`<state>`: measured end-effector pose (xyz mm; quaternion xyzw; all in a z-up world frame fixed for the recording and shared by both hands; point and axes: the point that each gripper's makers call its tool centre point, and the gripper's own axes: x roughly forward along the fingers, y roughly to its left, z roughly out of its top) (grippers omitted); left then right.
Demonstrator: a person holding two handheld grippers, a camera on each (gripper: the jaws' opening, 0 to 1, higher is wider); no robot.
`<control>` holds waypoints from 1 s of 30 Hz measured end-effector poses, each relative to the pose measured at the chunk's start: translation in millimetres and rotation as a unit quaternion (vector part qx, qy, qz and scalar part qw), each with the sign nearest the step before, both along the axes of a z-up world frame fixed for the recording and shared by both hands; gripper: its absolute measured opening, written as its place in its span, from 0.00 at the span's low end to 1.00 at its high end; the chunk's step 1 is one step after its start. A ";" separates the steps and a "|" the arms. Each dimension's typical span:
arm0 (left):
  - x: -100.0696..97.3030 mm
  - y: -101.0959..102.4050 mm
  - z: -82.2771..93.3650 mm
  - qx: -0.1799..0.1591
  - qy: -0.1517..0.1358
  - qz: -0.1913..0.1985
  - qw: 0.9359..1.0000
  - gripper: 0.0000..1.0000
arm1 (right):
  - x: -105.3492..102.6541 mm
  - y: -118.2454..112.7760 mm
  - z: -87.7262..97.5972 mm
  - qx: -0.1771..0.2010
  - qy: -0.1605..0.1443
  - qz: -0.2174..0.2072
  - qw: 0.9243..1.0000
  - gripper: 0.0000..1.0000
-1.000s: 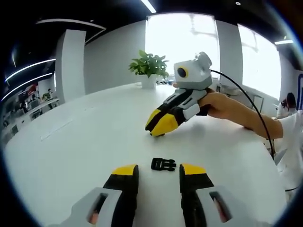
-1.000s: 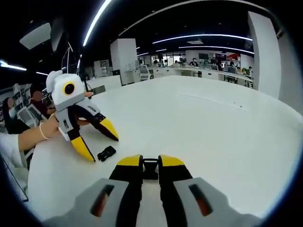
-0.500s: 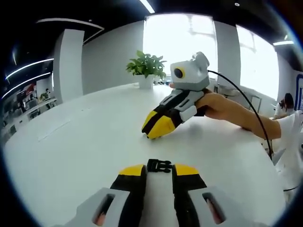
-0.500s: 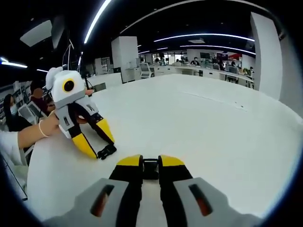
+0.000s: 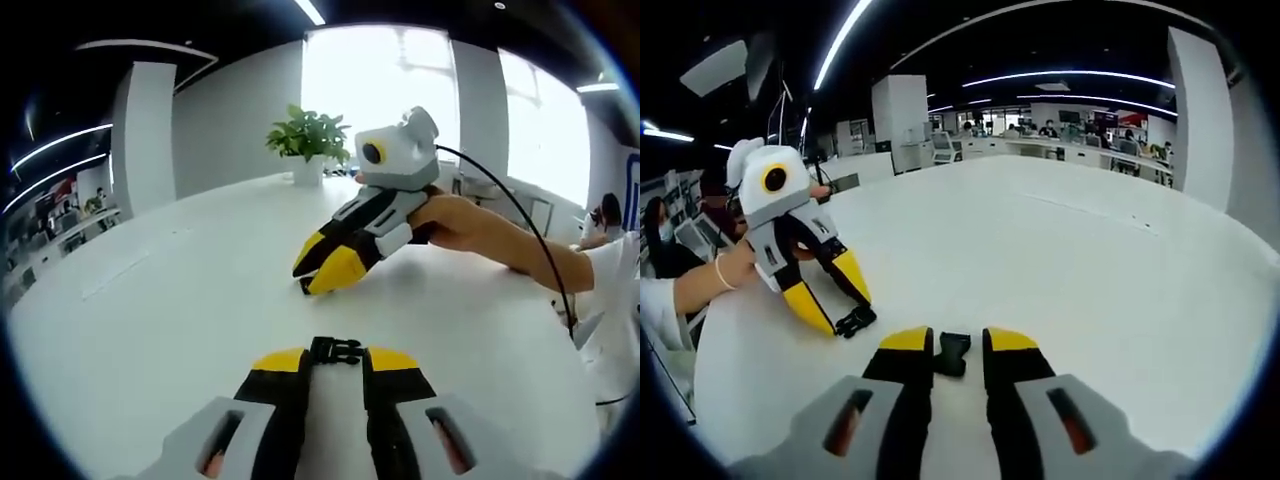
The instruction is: Snap the two parts of the plastic buckle together until the buckle closes and remains connected.
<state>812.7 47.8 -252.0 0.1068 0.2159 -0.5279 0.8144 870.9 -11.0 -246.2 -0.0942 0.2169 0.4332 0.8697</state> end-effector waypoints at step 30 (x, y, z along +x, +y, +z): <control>28.1 54.7 19.2 -0.028 -0.015 0.127 0.991 0.20 | 1.8 -1.1 3.1 0.008 -0.002 -0.006 1.000 0.24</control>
